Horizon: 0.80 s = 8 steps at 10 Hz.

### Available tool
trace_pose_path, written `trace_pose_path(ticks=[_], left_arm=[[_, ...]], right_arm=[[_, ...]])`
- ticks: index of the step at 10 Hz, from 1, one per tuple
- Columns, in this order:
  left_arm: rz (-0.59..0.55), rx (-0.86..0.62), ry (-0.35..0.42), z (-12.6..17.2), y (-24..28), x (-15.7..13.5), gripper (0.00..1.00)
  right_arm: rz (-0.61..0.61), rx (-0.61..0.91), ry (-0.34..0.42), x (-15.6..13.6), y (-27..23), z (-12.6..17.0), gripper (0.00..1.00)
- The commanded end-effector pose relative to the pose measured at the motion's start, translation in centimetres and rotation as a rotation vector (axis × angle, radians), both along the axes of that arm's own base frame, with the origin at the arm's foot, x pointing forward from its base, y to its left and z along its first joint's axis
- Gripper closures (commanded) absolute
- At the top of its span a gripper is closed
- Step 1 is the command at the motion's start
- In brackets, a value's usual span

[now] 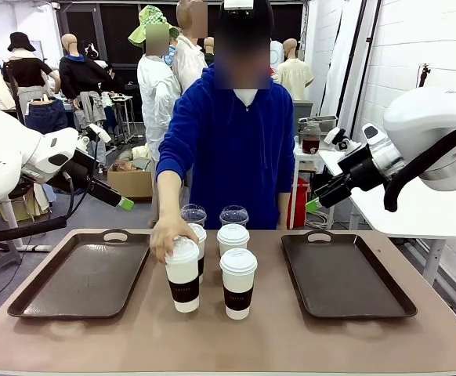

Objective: Distribute the coffee onto the tray.
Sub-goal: Pick up one iced Americano and place it on the right Handle tray.

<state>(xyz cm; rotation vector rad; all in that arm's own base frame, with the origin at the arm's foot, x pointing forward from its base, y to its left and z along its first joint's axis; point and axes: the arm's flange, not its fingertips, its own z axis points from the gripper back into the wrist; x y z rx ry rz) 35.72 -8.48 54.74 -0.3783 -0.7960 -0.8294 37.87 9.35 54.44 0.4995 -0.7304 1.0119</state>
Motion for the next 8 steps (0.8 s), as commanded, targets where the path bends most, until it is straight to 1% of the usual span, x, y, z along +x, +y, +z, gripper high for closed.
trace_pose_path(ticks=[1, 3, 4, 5, 7, 8], left_arm=[[-0.005, -0.013, 0.002, 0.0, 0.1, 0.0, 0.0], [-0.005, -0.013, 0.002, 0.0, 0.1, 0.0, 0.0], [-0.005, -0.013, 0.002, 0.0, 0.1, 0.0, 0.0], [-0.005, -0.013, 0.002, 0.0, 0.1, 0.0, 0.0], [-0.005, -0.013, 0.002, 0.0, 0.1, 0.0, 0.0], [-0.005, -0.013, 0.002, 0.0, 0.1, 0.0, 0.0]], right_arm=[[0.02, 0.021, -0.007, 0.3, 0.0, -0.2, 0.0], [0.02, 0.021, -0.007, 0.3, 0.0, -0.2, 0.0], [0.0, 0.0, 0.0, 0.0, 0.0, 0.0, 0.0], [0.022, 0.003, 0.014, 0.8, -0.1, 0.2, 0.0], [0.058, -0.033, 0.042, 3.5, -0.5, 0.8, 0.0], [0.054, -0.043, 0.046, 5.3, -0.8, 1.0, 0.0]])
